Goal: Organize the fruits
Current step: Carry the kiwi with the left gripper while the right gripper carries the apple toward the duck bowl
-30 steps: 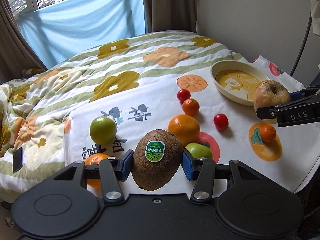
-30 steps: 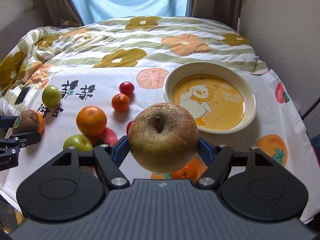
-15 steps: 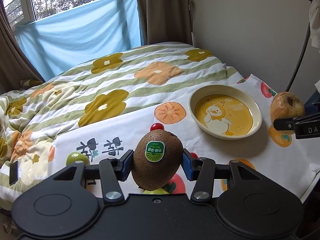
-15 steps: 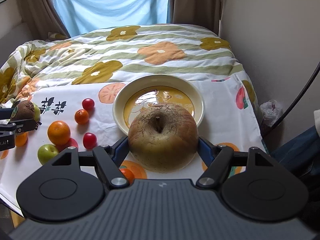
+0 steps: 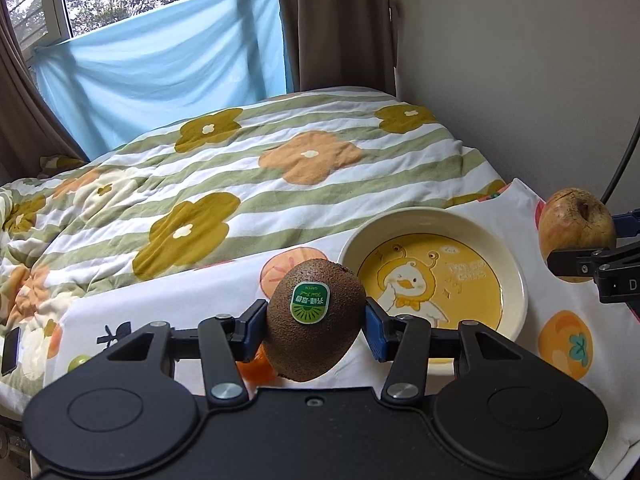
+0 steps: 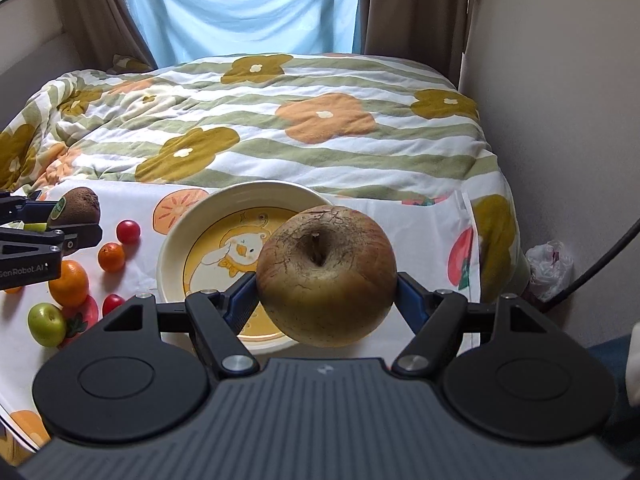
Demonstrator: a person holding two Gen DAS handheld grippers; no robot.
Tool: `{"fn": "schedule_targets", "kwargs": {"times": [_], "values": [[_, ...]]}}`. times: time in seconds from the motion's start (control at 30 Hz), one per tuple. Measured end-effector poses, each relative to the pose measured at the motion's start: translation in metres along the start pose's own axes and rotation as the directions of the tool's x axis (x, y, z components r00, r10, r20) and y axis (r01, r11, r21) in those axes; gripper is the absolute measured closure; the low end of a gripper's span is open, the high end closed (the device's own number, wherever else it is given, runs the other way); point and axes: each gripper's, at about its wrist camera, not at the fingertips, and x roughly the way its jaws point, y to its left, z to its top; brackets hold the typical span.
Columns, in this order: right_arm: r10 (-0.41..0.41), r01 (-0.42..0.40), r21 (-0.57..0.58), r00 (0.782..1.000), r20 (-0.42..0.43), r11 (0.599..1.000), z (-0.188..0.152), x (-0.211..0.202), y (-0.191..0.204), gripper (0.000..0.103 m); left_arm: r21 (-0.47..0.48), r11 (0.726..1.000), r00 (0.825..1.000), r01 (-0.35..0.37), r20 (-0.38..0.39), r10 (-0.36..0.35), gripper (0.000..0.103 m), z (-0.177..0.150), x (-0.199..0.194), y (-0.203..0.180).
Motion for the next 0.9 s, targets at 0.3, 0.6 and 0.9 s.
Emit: {"fn": "schedule_targets", "kwargs": {"times": [0.3, 0.6, 0.9], "values": [[0.056, -0.056, -0.017, 0.998, -0.001, 0.998, 0.024, 0.045, -0.022, 0.015, 0.028, 1.0, 1.0, 0.007, -0.02, -0.006, 0.049, 0.03, 0.063, -0.033], [0.076, -0.077, -0.014, 0.997, -0.021, 0.997, 0.03, 0.072, -0.039, 0.015, 0.081, 0.997, 0.998, 0.012, -0.068, -0.007, 0.049, 0.04, 0.117, -0.062], [0.075, -0.075, 0.024, 0.997, -0.032, 0.997, 0.028, 0.077, -0.057, 0.015, 0.143, 0.99, 0.996, 0.014, -0.088, -0.001, 0.044, 0.036, 0.138, -0.072]]}}
